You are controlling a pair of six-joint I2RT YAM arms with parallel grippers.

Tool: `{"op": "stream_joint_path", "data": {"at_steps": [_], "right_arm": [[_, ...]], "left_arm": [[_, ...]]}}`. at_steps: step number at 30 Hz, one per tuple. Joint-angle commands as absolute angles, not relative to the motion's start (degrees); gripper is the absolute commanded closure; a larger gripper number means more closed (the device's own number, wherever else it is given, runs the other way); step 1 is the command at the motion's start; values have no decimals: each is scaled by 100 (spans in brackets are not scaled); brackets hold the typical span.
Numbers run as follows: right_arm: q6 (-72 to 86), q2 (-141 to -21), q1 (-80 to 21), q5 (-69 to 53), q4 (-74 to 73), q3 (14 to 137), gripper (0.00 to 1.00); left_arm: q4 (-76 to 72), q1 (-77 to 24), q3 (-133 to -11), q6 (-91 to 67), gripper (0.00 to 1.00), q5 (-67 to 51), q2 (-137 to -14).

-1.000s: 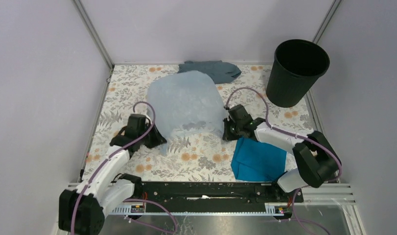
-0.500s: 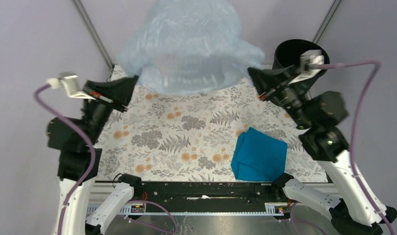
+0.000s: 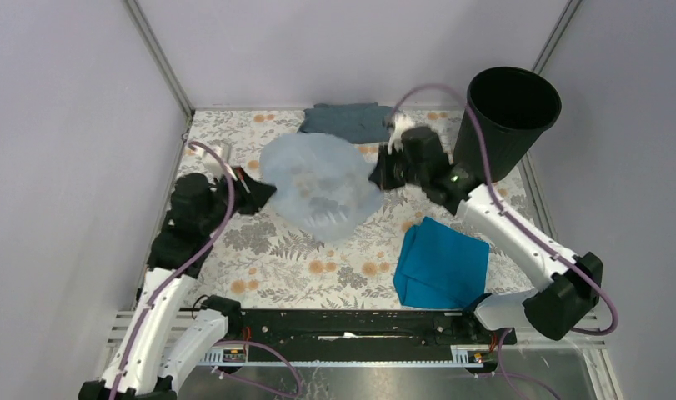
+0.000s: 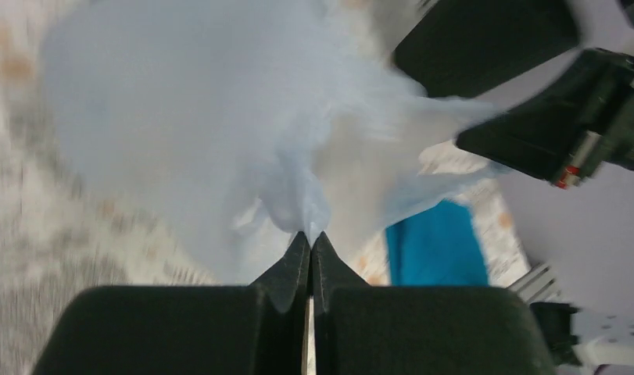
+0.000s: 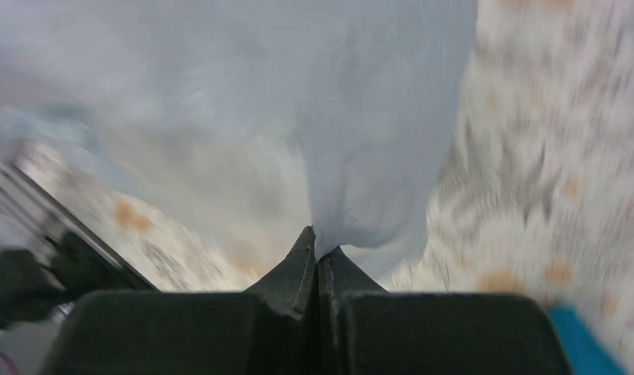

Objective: Put the trash bags into the trash bin

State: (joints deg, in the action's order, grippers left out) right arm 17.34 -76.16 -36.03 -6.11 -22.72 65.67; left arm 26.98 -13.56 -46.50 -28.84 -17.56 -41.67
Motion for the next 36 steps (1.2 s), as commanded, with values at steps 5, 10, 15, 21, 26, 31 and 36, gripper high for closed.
{"op": "stream_joint_path", "data": {"at_steps": [5,10,15,21,26,31,36], "right_arm": [[1801,-7239,-3853,-706,-2287,7509,100],[1985,-7311,-3945,-447,-2745,7257,100],[1852,-7321,-4009,-183,-3008,7922,93],[1688,-7645,-4009,547,-3160,8243,88],[1435,-8054,-4008,855,-3465,8688,82],[1211,-8284,-4010,1252,-3866,9258,45],[1085,-8016,-4000,1500,-3706,9438,4]], "left_arm": [[1677,-1354,-5276,-2700,100,-2134,-3324],[975,-1354,-5030,-3439,100,-2664,-3252],[1390,-1362,-5555,-3358,100,-2130,-3373],[2353,-1682,-5684,-2986,100,-830,-3200],[2742,-1990,-5929,-2529,100,-176,-3169],[3020,-2151,-6260,-2214,100,627,-3268],[2992,-2212,-6289,-2171,100,1029,-3397]]}}
